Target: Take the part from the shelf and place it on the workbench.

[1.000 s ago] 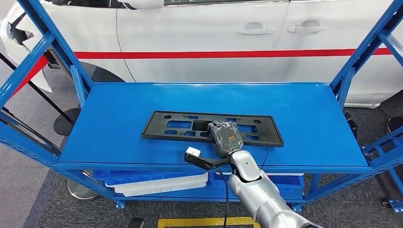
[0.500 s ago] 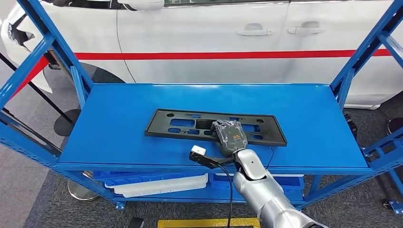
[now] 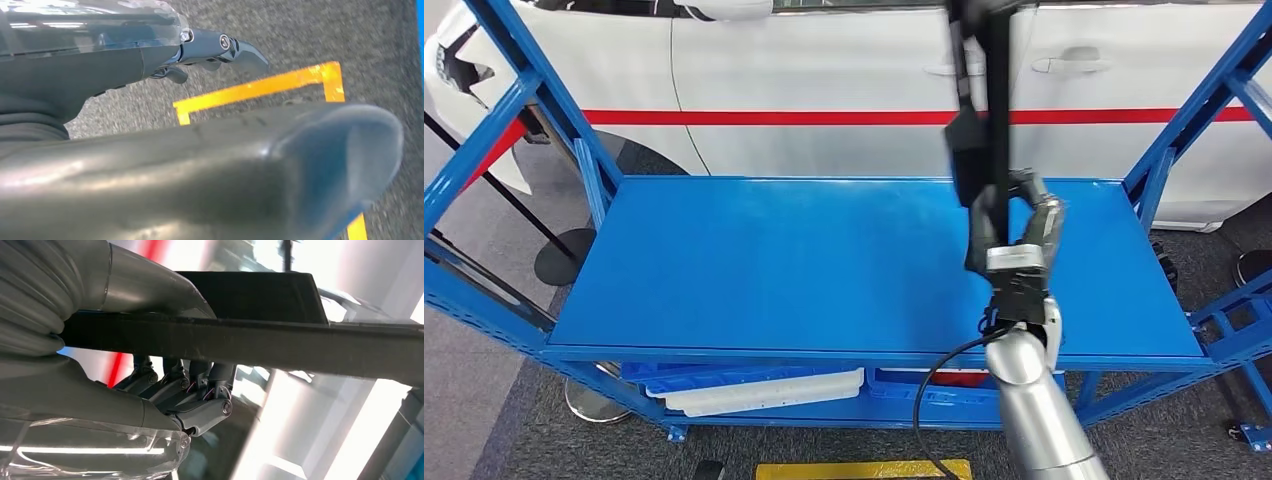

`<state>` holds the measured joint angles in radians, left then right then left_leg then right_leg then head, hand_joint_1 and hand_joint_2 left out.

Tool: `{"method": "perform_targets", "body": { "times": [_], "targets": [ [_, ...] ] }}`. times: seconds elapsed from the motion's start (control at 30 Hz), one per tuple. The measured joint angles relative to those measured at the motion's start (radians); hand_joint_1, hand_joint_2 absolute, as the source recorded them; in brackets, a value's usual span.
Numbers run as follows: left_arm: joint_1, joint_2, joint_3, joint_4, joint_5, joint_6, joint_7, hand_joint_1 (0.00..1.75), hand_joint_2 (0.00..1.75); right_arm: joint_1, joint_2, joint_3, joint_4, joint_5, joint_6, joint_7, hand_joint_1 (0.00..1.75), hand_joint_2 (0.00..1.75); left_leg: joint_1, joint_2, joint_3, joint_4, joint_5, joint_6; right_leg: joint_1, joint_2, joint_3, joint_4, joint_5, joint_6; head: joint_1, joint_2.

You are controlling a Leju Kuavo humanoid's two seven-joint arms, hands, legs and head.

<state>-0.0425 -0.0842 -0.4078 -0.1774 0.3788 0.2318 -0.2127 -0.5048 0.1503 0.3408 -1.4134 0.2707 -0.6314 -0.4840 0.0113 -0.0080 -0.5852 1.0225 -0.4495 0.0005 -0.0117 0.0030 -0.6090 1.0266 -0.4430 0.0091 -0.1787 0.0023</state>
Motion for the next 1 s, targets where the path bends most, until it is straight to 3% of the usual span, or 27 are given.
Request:
{"method": "perform_targets", "body": {
  "times": [0.03,0.1,0.17,0.23,0.27,0.3,0.33,0.4,0.5,0.57,0.63,0.7,0.73,0.77,0.8,0.9,0.93,1.0],
  "targets": [
    [0.001,0.000,0.000,0.000,0.000,0.002,0.000,0.00,1.75,0.016,-0.025,-0.011,-0.068,-0.043,-0.002,-0.024,1.75,1.75,0.000,0.000,0.002,-0.005,0.003,0.007,-0.002,0.000,-0.001,0.004,-0.005,0.006,0.000,0.000],
    [0.001,0.001,0.000,0.000,0.000,0.007,-0.002,0.00,1.75,0.047,-0.076,-0.033,-0.184,-0.126,-0.005,-0.076,1.75,1.75,0.002,0.001,0.008,-0.015,0.008,0.023,-0.003,0.000,-0.022,0.055,-0.040,0.016,0.000,0.000],
    [0.000,0.001,0.000,0.000,-0.001,0.013,-0.005,0.00,1.75,0.083,-0.124,-0.051,-0.269,-0.205,-0.005,-0.130,1.75,1.75,0.000,0.002,0.010,-0.017,0.007,0.032,-0.004,0.000,-0.082,0.178,-0.102,0.020,0.000,0.000],
    [0.001,0.001,0.000,0.000,0.000,0.019,-0.006,0.00,1.75,0.121,-0.162,-0.065,-0.327,-0.256,-0.004,-0.163,1.75,1.75,-0.002,0.002,0.011,-0.016,0.005,0.035,-0.004,0.000,-0.134,0.275,-0.129,0.023,0.000,0.000],
    [0.001,0.002,0.000,0.000,0.001,0.022,-0.007,0.00,1.75,0.138,-0.176,-0.070,-0.349,-0.276,-0.001,-0.172,1.75,1.75,-0.002,0.002,0.011,-0.014,0.003,0.035,-0.004,0.000,-0.136,0.273,-0.115,0.023,0.000,0.000],
    [0.000,0.002,0.000,0.000,0.005,0.026,-0.010,0.00,1.75,0.154,-0.190,-0.074,-0.372,-0.307,0.010,-0.181,1.75,1.75,-0.003,0.002,0.013,-0.012,0.001,0.034,-0.004,-0.001,-0.117,0.229,-0.083,0.022,0.000,0.000],
    [0.000,0.003,0.000,0.000,0.011,0.028,-0.015,0.00,1.75,0.171,-0.203,-0.077,-0.394,-0.350,0.029,-0.189,1.75,1.75,-0.003,0.001,0.015,-0.009,-0.003,0.032,-0.004,-0.001,-0.082,0.160,-0.046,0.020,0.000,0.000],
    [-0.001,0.003,0.003,0.000,0.029,0.031,-0.024,0.00,1.75,0.215,-0.227,-0.084,-0.445,-0.447,0.096,-0.204,1.75,1.75,-0.007,-0.002,0.015,0.000,-0.012,0.024,-0.002,-0.002,-0.023,0.042,-0.004,0.013,0.000,0.000],
    [0.002,0.005,0.008,0.000,0.042,0.032,-0.029,0.00,1.75,0.310,-0.239,-0.125,-0.518,-0.495,0.285,-0.210,1.75,1.75,-0.011,-0.006,0.016,0.002,-0.019,0.009,0.001,-0.002,-0.008,0.011,-0.005,-0.002,0.000,0.000],
    [0.003,0.007,0.010,0.000,0.045,0.033,-0.028,0.00,1.75,0.376,-0.215,-0.187,-0.563,-0.491,0.457,-0.210,1.75,1.75,-0.009,-0.002,0.012,0.017,-0.036,-0.003,-0.002,-0.004,-0.005,0.007,-0.005,-0.015,0.000,0.000],
    [0.002,0.008,0.013,0.000,0.053,0.036,-0.025,0.00,1.75,0.436,-0.165,-0.260,-0.604,-0.493,0.582,-0.212,1.75,1.75,-0.007,0.002,-0.020,0.099,-0.090,-0.014,-0.003,-0.009,-0.001,0.005,-0.004,-0.026,0.000,0.000],
    [0.002,0.008,0.018,0.000,0.064,0.037,-0.019,0.00,1.75,0.496,-0.113,-0.327,-0.631,-0.502,0.639,-0.213,1.75,1.75,-0.006,0.002,-0.074,0.226,-0.156,-0.020,-0.002,-0.013,0.000,0.006,-0.004,-0.030,0.000,0.000],
    [0.003,0.008,0.022,0.000,0.068,0.038,-0.016,0.00,1.75,0.527,-0.093,-0.355,-0.640,-0.505,0.650,-0.214,1.75,1.75,-0.006,0.002,-0.092,0.269,-0.171,-0.021,-0.001,-0.013,0.000,0.006,-0.005,-0.030,0.000,0.000],
    [0.004,0.008,0.024,0.000,0.075,0.040,-0.014,0.00,1.75,0.558,-0.077,-0.375,-0.646,-0.505,0.653,-0.214,1.75,1.75,-0.006,0.002,-0.090,0.272,-0.163,-0.020,0.000,-0.013,0.000,0.006,-0.005,-0.030,0.000,0.000],
    [0.005,0.008,0.027,0.000,0.083,0.043,-0.013,0.00,1.75,0.586,-0.067,-0.388,-0.650,-0.499,0.652,-0.214,1.75,1.75,-0.006,0.002,-0.070,0.238,-0.139,-0.017,0.000,-0.012,0.000,0.006,-0.004,-0.030,0.000,0.000],
    [0.003,0.009,0.033,0.000,0.103,0.056,-0.012,0.00,1.75,0.654,-0.038,-0.400,-0.653,-0.464,0.651,-0.214,1.75,1.75,-0.011,0.002,0.033,0.041,-0.056,0.000,0.002,-0.007,0.001,0.007,-0.002,-0.025,0.000,0.000],
    [0.002,0.010,0.036,0.000,0.107,0.059,-0.012,0.00,1.75,0.670,-0.031,-0.400,-0.653,-0.458,0.652,-0.213,1.75,1.75,-0.014,0.002,0.050,0.004,-0.046,0.005,0.001,-0.006,0.000,0.007,0.000,-0.021,0.000,0.000],
    [0.001,0.010,0.040,0.000,0.110,0.061,-0.011,0.00,1.75,0.691,-0.022,-0.401,-0.653,-0.454,0.654,-0.213,1.75,1.75,-0.019,0.001,0.053,-0.011,-0.038,0.013,0.000,-0.005,-0.001,0.006,0.007,-0.009,0.000,0.000]
  ]
}}
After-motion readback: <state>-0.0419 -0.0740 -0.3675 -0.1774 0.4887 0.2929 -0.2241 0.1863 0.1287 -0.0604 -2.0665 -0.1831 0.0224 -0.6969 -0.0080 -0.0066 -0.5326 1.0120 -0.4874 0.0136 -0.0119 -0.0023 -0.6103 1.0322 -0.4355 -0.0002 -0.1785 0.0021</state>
